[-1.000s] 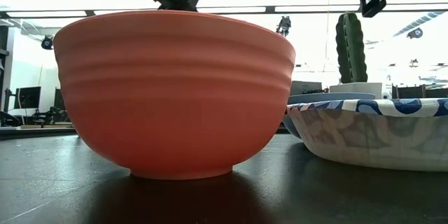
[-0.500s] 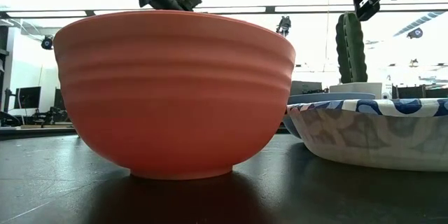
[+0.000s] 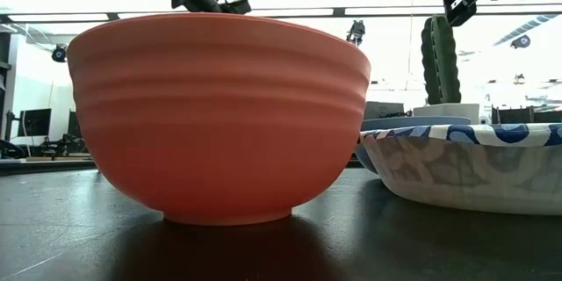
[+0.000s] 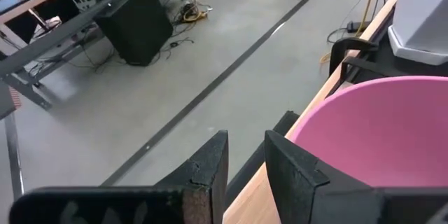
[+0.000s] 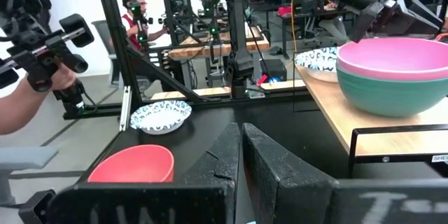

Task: Place and stack bowls onto a shelf
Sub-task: Stack the pink bowl on top of the green bowl on the shelf

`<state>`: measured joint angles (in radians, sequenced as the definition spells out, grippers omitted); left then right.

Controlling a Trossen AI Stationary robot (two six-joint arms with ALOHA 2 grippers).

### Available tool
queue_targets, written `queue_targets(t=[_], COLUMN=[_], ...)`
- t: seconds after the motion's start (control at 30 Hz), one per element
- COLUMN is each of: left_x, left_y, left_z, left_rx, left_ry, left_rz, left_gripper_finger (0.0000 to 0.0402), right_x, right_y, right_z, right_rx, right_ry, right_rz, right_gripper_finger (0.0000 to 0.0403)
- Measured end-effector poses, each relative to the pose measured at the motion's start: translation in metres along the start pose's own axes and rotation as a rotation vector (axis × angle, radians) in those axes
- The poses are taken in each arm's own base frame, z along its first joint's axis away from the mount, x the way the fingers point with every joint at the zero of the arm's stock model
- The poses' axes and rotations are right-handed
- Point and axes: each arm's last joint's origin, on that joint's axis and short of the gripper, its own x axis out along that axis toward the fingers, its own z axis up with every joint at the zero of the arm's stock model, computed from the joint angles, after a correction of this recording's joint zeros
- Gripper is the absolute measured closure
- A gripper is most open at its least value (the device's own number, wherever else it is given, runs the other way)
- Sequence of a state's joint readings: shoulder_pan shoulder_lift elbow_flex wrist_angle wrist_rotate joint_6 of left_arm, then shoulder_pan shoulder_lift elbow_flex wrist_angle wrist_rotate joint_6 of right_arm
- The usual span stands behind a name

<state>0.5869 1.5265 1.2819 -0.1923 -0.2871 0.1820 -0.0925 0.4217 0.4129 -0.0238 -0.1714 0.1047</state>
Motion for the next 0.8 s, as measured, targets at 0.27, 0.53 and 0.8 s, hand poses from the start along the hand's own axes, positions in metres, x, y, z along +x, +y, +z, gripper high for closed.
queue_targets(t=[0.27,0.53,0.8], left_x=[-0.015,-0.032,-0.046], left_y=[-0.013,-0.028,-0.029], left_z=[0.007,-0.005,-0.027], left_rx=[-0.016,-0.011,-0.092], left_ry=[-0.03,-0.005,-0.072], left_rz=[-0.08,-0.095,-0.099], left_gripper_finger=[0.0325,0.0325,0.0325], right_x=[0.0,0.0,0.0], right_y=[0.0,0.0,0.0], right_z=[0.001,0.0,0.001], right_rx=[-0.001,-0.001,-0.013], right_ry=[-0.006,-0.005,-0.006], right_rz=[0.0,0.002,0.003], right_gripper_finger=[0.0394,0.0394,0.0394])
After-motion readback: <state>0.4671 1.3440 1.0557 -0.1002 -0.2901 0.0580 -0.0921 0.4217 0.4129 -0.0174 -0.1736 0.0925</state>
